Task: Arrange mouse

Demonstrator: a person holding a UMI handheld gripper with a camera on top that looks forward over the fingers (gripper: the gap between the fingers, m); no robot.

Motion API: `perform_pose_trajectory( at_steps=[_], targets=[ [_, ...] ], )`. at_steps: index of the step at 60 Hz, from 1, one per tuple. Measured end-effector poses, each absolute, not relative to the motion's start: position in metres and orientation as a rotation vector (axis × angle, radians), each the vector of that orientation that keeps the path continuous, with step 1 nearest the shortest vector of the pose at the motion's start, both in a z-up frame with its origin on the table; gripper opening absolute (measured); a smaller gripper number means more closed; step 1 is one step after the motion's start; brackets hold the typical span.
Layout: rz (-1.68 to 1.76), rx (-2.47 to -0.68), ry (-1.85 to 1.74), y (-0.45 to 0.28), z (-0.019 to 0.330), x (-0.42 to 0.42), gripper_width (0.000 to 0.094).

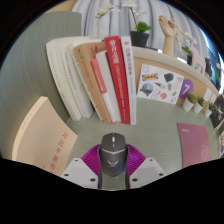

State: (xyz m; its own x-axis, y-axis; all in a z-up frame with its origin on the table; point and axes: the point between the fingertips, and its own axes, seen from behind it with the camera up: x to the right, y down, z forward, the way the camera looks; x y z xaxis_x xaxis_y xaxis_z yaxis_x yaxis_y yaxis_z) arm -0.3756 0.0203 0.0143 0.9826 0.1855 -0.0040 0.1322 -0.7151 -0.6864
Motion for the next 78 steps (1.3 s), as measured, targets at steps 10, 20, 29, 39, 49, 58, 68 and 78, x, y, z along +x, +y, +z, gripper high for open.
perform_pose_trajectory(
  at_steps=[10,20,29,39,49,58,68,78],
  targets=[
    [0.033,-2.226,-0.175,0.035,0.135,-0.311,0.0312],
    [-0.059,-2.080,-0.140,0.052,0.232,-0.197,0.0312],
    [-0.133,-2.089,-0.090,0.066,0.222,-0.089,0.0311],
    [-0.118,-2.219,-0.061,0.071,0.134,-0.007,0.0310],
    [-0.047,-2.363,-0.107,0.065,0.039,0.007,0.0309],
    [0.036,-2.428,-0.127,0.059,-0.006,-0.008,0.0316],
    [0.092,-2.393,-0.069,0.063,-0.012,-0.014,0.0412],
    [0.080,-2.426,-0.115,0.056,-0.013,-0.018,0.0640]
  ],
)
